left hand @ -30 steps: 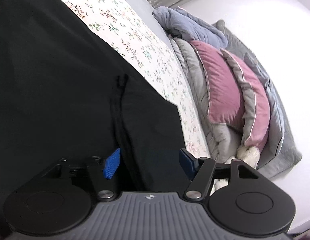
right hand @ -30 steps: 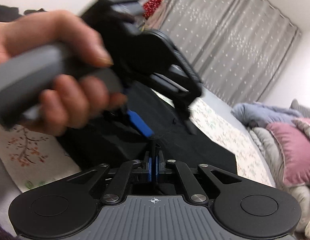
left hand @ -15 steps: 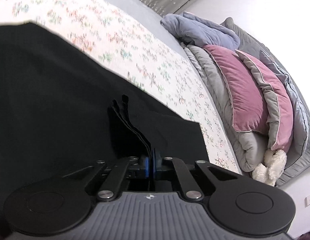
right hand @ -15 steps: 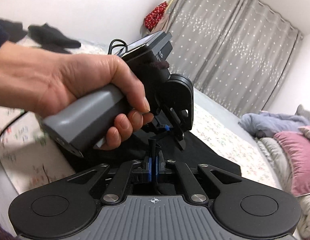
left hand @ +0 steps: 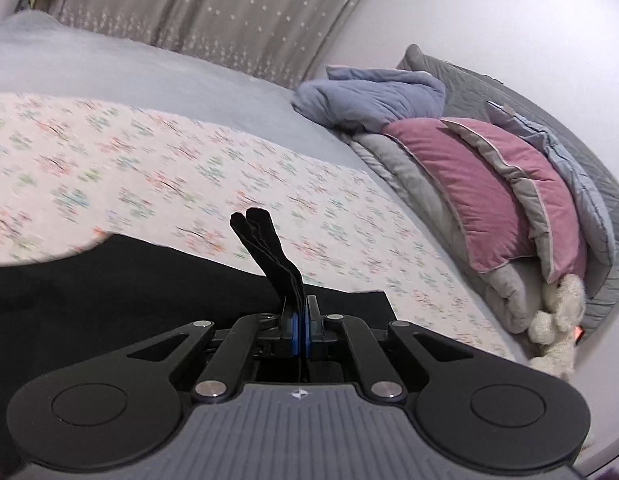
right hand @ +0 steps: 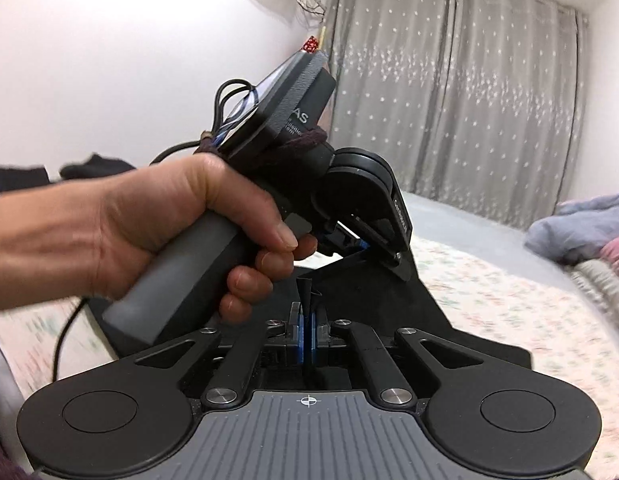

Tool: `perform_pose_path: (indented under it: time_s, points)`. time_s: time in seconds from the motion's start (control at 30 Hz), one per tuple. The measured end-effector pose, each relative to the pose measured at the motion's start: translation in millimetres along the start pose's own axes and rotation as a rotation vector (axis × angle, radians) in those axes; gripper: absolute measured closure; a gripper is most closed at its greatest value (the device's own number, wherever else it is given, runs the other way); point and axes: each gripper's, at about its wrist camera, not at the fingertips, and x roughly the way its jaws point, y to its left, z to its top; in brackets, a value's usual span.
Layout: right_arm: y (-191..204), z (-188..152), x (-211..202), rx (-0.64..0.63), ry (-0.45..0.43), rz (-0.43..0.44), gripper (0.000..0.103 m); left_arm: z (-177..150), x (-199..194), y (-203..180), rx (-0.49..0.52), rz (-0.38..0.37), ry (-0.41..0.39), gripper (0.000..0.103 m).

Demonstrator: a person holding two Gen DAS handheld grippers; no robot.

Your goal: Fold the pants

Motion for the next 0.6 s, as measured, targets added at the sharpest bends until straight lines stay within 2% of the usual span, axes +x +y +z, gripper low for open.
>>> perform_pose_path:
  time_s: [0.3, 0.47, 0.6]
  points:
    - [51.0, 35.8, 35.5, 0.025, -0.056, 0.124, 0.101, 21.9, -78.6, 67.9, 0.066, 0.1, -0.136, 0.103]
    - [89.9, 50.4, 60.7, 0.057, -0.085, 0.224, 0.101, 27.7, -126.7, 126.2, 0.017, 0.196, -0.181, 0.103]
    - [130.5, 55.3, 80.2, 0.028, -0.092, 0.284, 0.101, 22.5, -150.0, 166.0, -0.031, 0.263, -0.195, 0.103]
